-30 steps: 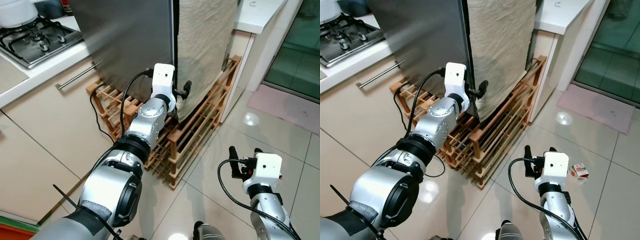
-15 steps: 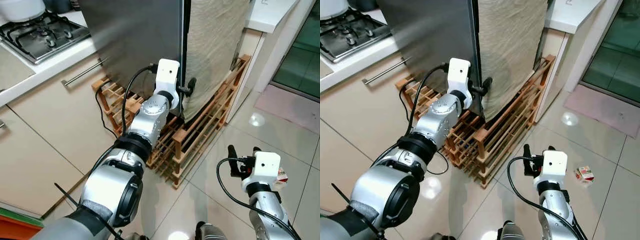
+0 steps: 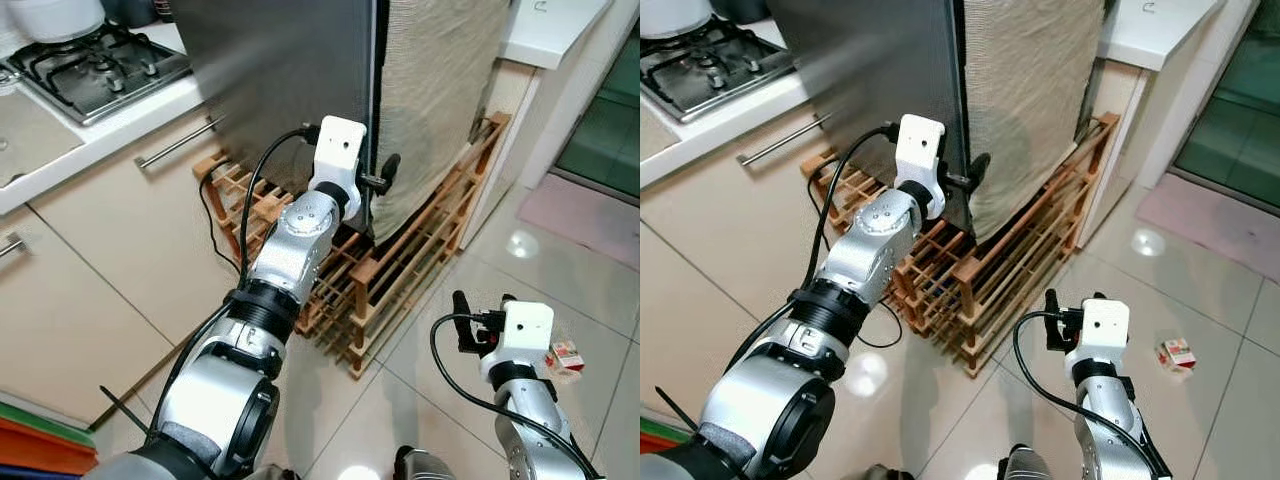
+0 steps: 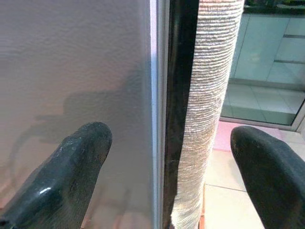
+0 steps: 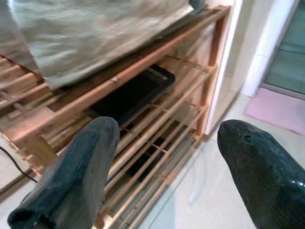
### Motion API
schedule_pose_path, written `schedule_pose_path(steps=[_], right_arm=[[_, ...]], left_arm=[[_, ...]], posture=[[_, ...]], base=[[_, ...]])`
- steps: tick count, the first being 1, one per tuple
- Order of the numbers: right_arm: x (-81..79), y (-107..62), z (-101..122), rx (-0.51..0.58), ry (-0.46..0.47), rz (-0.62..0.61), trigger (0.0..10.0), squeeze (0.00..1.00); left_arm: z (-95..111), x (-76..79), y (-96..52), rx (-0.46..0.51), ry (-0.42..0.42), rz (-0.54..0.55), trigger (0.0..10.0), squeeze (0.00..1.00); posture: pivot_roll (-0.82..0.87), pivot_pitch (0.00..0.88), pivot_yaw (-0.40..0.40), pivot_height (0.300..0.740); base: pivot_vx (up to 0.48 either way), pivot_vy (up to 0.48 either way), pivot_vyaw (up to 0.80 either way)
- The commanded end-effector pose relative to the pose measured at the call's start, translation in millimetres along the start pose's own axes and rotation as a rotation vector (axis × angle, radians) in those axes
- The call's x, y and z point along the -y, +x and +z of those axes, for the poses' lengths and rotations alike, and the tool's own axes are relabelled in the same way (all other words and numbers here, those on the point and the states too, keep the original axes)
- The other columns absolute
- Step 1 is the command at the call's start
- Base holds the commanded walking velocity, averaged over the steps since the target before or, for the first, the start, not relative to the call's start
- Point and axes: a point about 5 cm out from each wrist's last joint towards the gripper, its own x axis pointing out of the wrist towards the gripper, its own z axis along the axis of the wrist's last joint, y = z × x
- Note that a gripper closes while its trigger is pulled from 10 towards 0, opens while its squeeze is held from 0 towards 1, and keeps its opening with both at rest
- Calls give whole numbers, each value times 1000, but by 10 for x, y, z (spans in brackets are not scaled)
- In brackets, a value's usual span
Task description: Restocking fridge
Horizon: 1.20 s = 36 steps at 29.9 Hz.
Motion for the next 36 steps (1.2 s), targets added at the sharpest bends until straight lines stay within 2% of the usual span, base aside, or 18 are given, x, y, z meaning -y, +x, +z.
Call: schedule_pose_path(steps=[1,6,14,28,31,33,35,36], right_arm=[[-31,10,7,11,-7,10,10000,0],[-40,-1,11,17,-6,12,10000,0],[-38,-37,-5,18,-2,0,10000,0],[-40,-100,-12,17,-2,-9,10000,0],[-50,-83,34,30,3,-12,10000,0],[-49,-75,43,33,3,-13,10000,0],[-38,-54,55,38,-2,-9,10000,0],[-26,-44,56,38,-5,-5,10000,0]], left_arm=[[-13,182,19,-1,-26,-46,10000,0],[17,233,57,-2,-19,-72,10000,0],[65,353,78,2,-54,-129,10000,0],[113,442,124,10,-52,-188,10000,0],[71,225,-56,34,-65,-251,10000,0],[58,170,-113,41,-68,-270,10000,0],[25,-71,-310,59,-43,-279,10000,0],[-25,-221,-456,58,-3,-278,10000,0]], posture=[[-152,19,108,740],[-165,21,117,740],[-176,29,124,740],[-195,52,139,740],[-181,52,136,740],[-181,52,136,740],[-158,45,125,740],[-144,41,120,740]], base=[[0,0,0],[0,0,0],[0,0,0],[0,0,0],[0,0,0],[0,0,0],[0,0,0],[0,0,0]])
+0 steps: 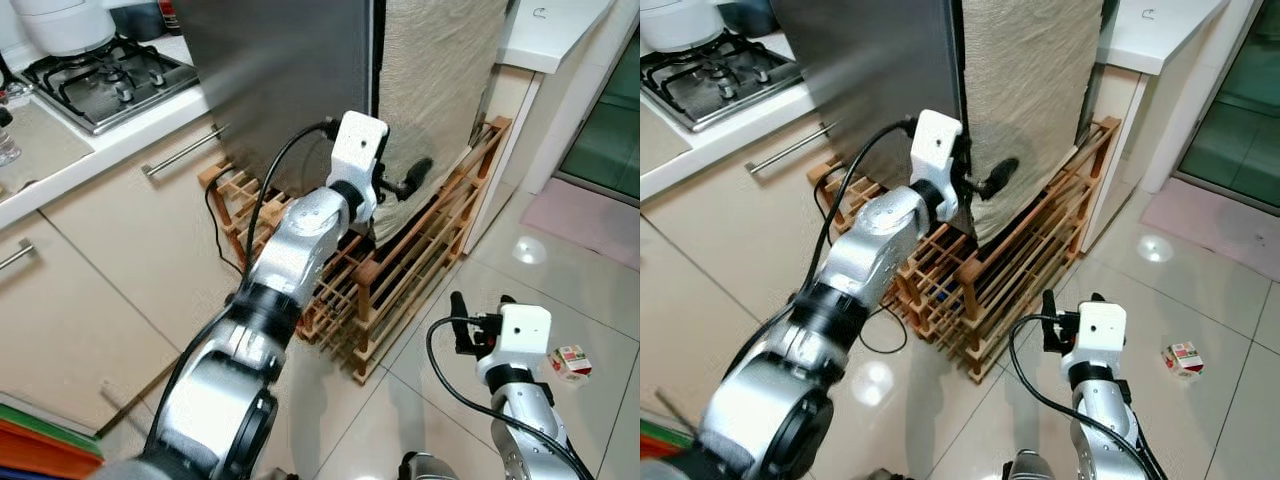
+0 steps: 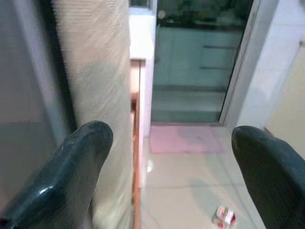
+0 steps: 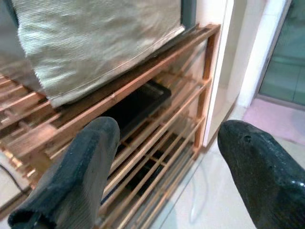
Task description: Restocking fridge
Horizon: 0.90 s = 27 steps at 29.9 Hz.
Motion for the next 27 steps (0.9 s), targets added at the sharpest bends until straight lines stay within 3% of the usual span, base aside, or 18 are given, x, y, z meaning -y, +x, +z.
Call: schedule_pose_path(steps=[1,5,6,9,11,14,16,19,21,27], right_arm=[[21,7,-5,-5,0,2,10000,0],[25,57,10,5,-10,17,10000,0],[25,57,10,5,-10,17,10000,0],[-8,99,64,46,-23,30,10000,0],[-24,127,76,56,-20,33,10000,0],[-54,149,74,58,-15,37,10000,0],[-56,154,75,66,-12,21,10000,0],[-46,155,72,70,0,12,10000,0],[-59,164,66,73,2,17,10000,0],[-91,222,93,82,-3,25,10000,0]], left_arm=[[14,-170,-264,-4,63,-7,10000,0],[-241,-275,-712,-31,144,110,10000,0],[-241,-275,-712,-31,144,110,10000,0],[-449,-217,-1000,-1,239,269,10000,0],[-568,-166,-1088,-18,285,305,10000,0],[-751,-163,-1202,-67,293,349,10000,0],[-942,-210,-1413,-118,158,453,10000,0],[-970,-196,-1485,-123,112,473,10000,0],[-882,-182,-1388,-93,147,426,10000,0],[-700,-171,-1128,-26,134,352,10000,0]], posture=[[-139,38,117,740],[-108,16,94,740],[-108,16,94,740],[-94,1,78,740],[-87,0,69,740],[-94,0,70,740],[-102,0,66,740],[-92,0,61,740],[-88,0,57,740],[-97,0,64,740]], base=[[0,0,0],[0,0,0],[0,0,0],[0,0,0],[0,0,0],[0,0,0],[0,0,0],[0,0,0],[0,0,0],[0,-480,0]])
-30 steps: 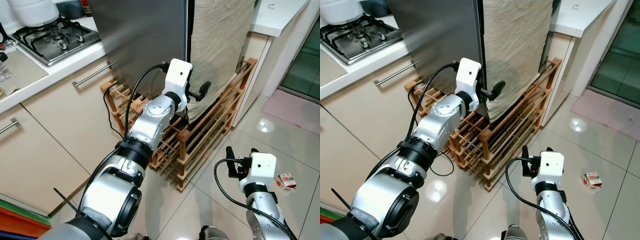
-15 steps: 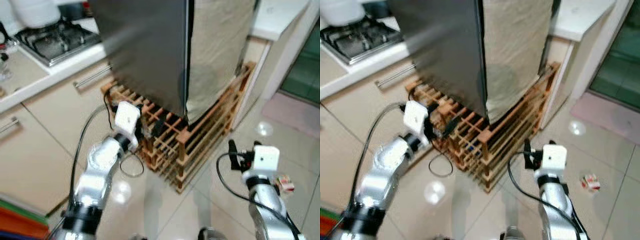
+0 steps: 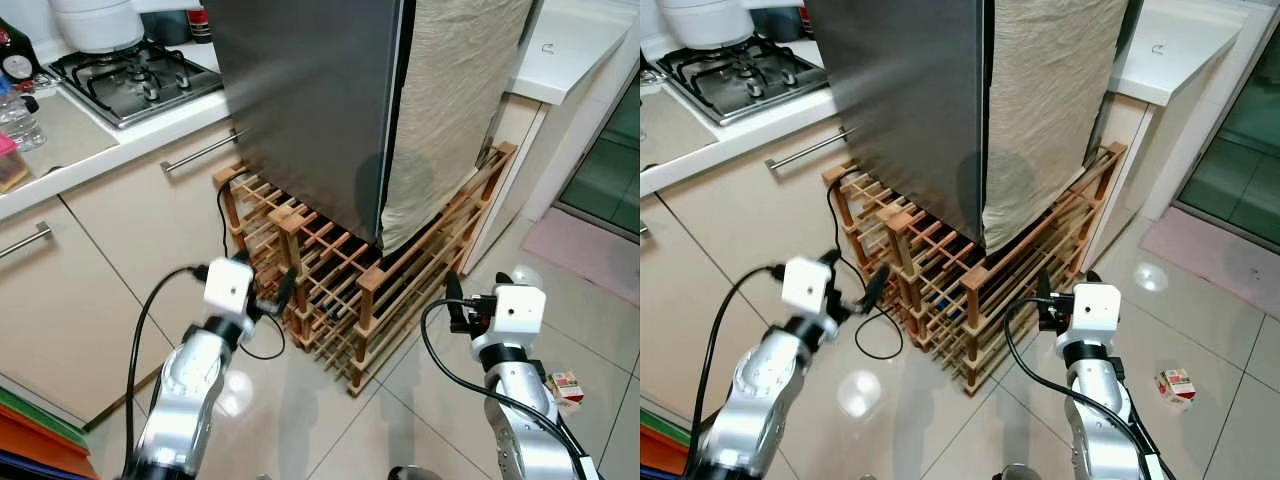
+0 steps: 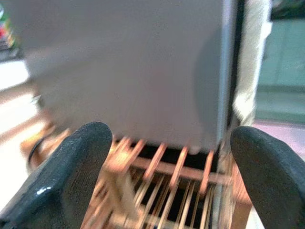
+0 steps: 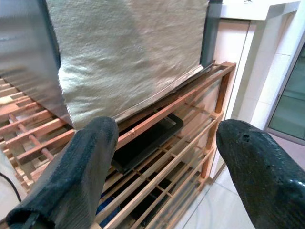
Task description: Restocking fridge
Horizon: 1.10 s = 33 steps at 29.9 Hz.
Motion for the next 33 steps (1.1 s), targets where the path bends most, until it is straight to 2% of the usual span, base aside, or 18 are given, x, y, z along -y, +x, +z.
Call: schedule_pose_path(steps=[1,8,10,13,16,19,23,26,33], right_arm=[[15,38,49,27,-7,-6,10000,0],[-28,50,53,35,-8,9,10000,0],[-42,53,53,36,-11,11,10000,0],[-43,49,51,37,-14,9,10000,0],[-36,43,47,35,-14,6,10000,0],[-33,33,43,35,-14,5,10000,0],[-26,18,24,29,-22,6,10000,0],[-24,14,29,31,-22,5,10000,0],[-59,-54,149,89,-65,34,10000,0]], left_arm=[[26,61,37,4,-13,-32,10000,0],[40,103,176,-7,-15,-76,10000,0],[44,110,231,-17,-10,-91,9608,0],[49,102,267,-21,-12,-92,10000,0],[71,72,316,-26,-14,-67,10000,0],[121,72,365,-12,26,-77,10000,0],[250,99,442,36,12,-95,10000,0],[307,114,452,67,-2,-92,10000,0],[408,177,390,108,-43,-100,10000,0]], posture=[[-97,0,64,740],[-103,0,69,740],[-105,0,72,740],[-113,0,76,740],[-115,0,77,740],[-116,0,76,740],[-116,0,77,740],[-116,0,77,740],[-116,0,70,740]], base=[[0,-480,0],[0,-479,0],[0,-459,0],[200,-369,0],[0,0,0],[0,0,0],[308,77,0],[431,0,0],[208,391,0]])
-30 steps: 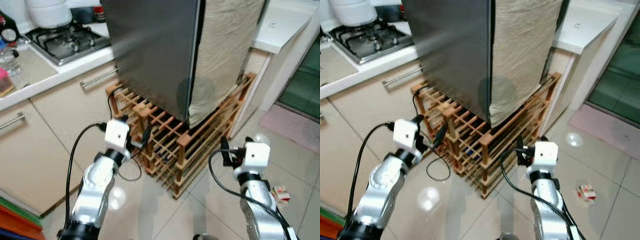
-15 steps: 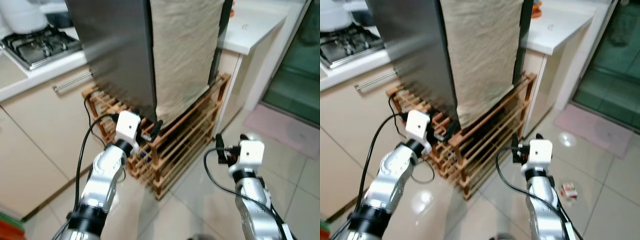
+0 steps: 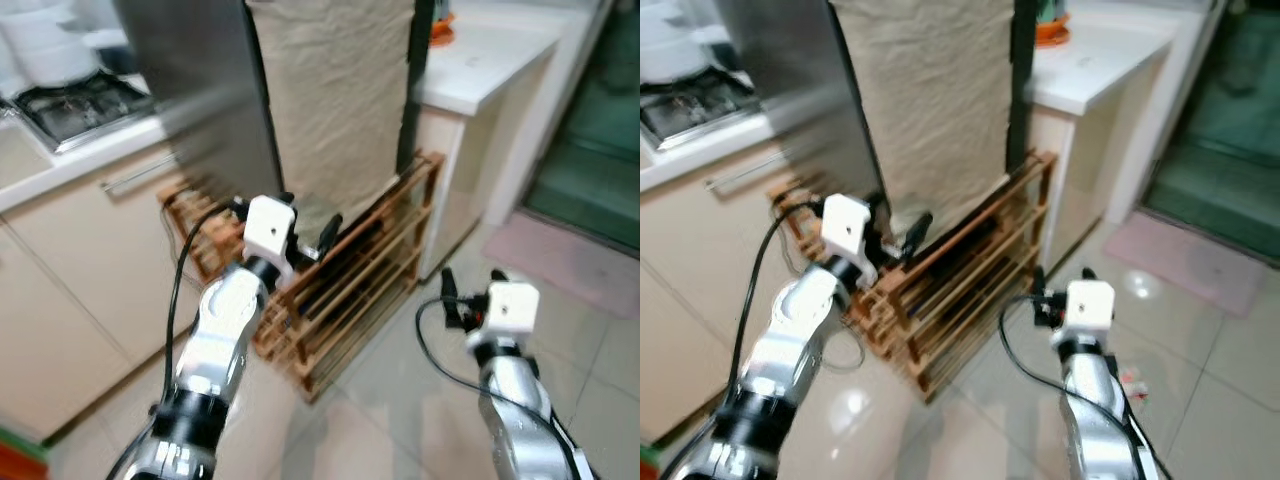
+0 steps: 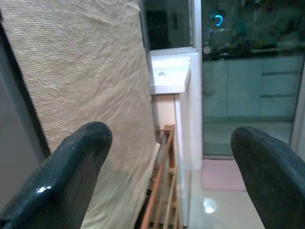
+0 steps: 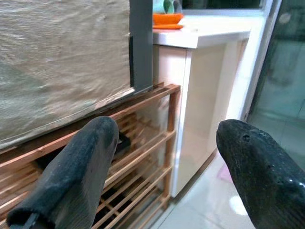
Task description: Restocking fridge
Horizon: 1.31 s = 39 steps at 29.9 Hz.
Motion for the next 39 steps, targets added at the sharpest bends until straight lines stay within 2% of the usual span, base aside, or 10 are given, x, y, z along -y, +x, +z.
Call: schedule_pose_path(steps=[1,15,19,23,28,31,33,35,37,39], right_arm=[[-42,-5,64,29,6,9,10000,0],[-75,-10,-15,-11,0,41,10000,0],[-107,42,-18,-24,-1,49,10000,0],[-87,85,-19,-34,16,31,10000,0],[-23,85,-9,-26,2,5,10000,0],[6,-23,-8,-17,-3,2,10000,0],[33,-181,-61,-40,-4,5,10000,0],[42,-341,-113,-65,-9,16,10000,0],[41,-387,-123,-71,-19,29,10000,0],[53,-413,-131,-65,-23,23,10000,0]], left_arm=[[14,-38,-54,-11,7,8,10000,0],[71,-66,-24,-28,30,49,10000,0],[49,54,68,-61,48,-46,10000,0],[14,24,60,-82,32,-48,10000,0],[-116,-103,-105,-126,-27,10,10000,0],[-353,-224,-391,-195,-17,63,10000,0],[-579,-236,-757,-295,14,63,10000,0],[-713,-170,-1101,-371,92,-19,10000,0],[-754,-195,-1214,-396,95,-10,10000,0],[-662,-262,-1201,-336,48,59,10000,0]], posture=[[-115,0,68,740],[-103,0,61,740],[-99,0,63,740],[-110,0,74,740],[-107,0,77,740],[-107,0,74,740],[-107,0,71,740],[-103,0,70,740],[-104,0,69,740],[-98,0,67,740]], base=[[0,428,0],[23,56,0],[0,0,0],[0,0,-438],[0,0,-534],[0,0,0],[0,0,0],[0,0,0],[0,0,0],[0,0,0]])
